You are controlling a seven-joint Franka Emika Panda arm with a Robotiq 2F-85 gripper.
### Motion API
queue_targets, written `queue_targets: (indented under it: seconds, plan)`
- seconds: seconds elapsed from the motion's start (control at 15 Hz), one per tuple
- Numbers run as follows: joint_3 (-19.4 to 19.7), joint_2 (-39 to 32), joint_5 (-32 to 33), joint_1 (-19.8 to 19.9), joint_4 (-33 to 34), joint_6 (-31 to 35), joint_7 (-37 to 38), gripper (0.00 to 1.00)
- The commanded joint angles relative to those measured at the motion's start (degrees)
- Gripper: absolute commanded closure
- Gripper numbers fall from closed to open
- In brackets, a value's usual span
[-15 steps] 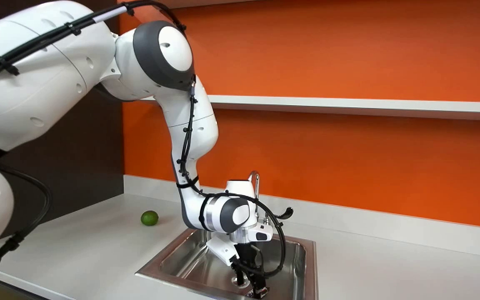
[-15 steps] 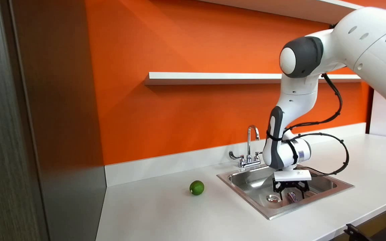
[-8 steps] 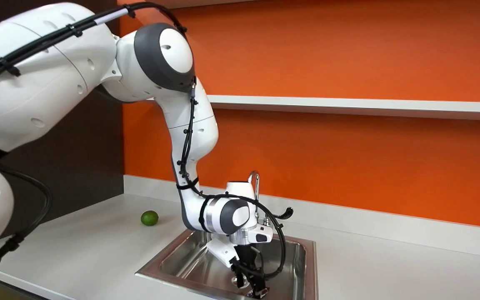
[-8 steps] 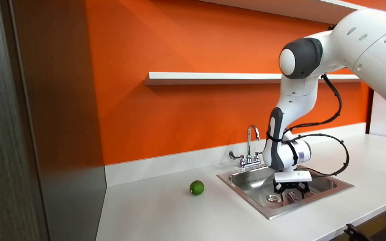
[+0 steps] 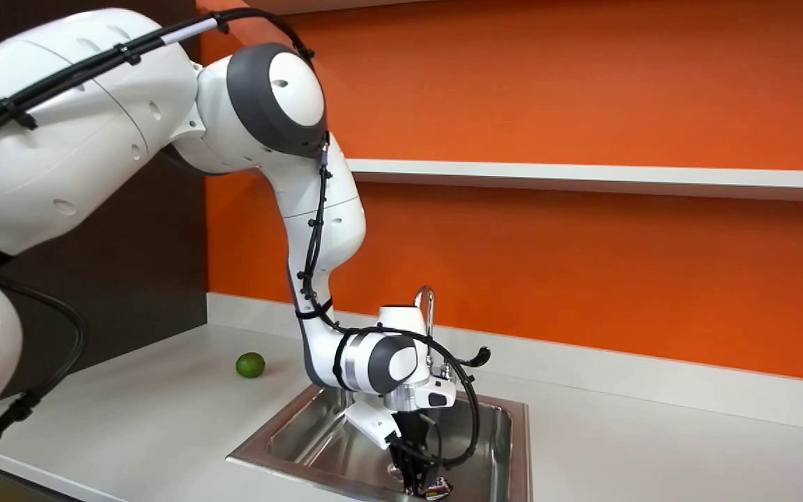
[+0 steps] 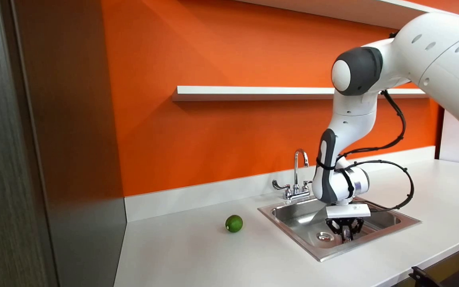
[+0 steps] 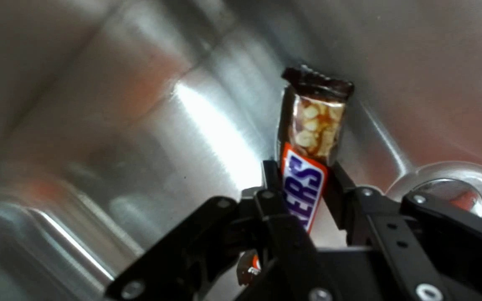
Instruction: Remove the brown packet from the sink and place it on the left side of the counter.
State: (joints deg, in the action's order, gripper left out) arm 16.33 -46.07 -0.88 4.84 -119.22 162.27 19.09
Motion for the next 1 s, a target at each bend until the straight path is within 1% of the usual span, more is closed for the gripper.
queue_targets:
  seconds: [0.0,0.07,0.2,0.33,0.67,0.93]
  plan:
    - [-1.7,-1.3,-1.6,1.8,1.7,-0.6,-3.0,0.97]
    - [-1.7,-1.4,-1.5,1.8,1.9,-0.7,-3.0,1.0]
    - [-1.7,-1.2,-1.5,1.8,1.8,-0.8,-3.3,0.96]
    - [-1.5,-0.1,-1.2,1.4,1.2,-1.1,-3.7,0.96]
    - [0.7,3.6,0.4,-1.6,-1.2,-2.7,-3.9,0.96]
    - [2.9,7.5,2.3,-5.4,-4.0,-3.2,-3.2,0.96]
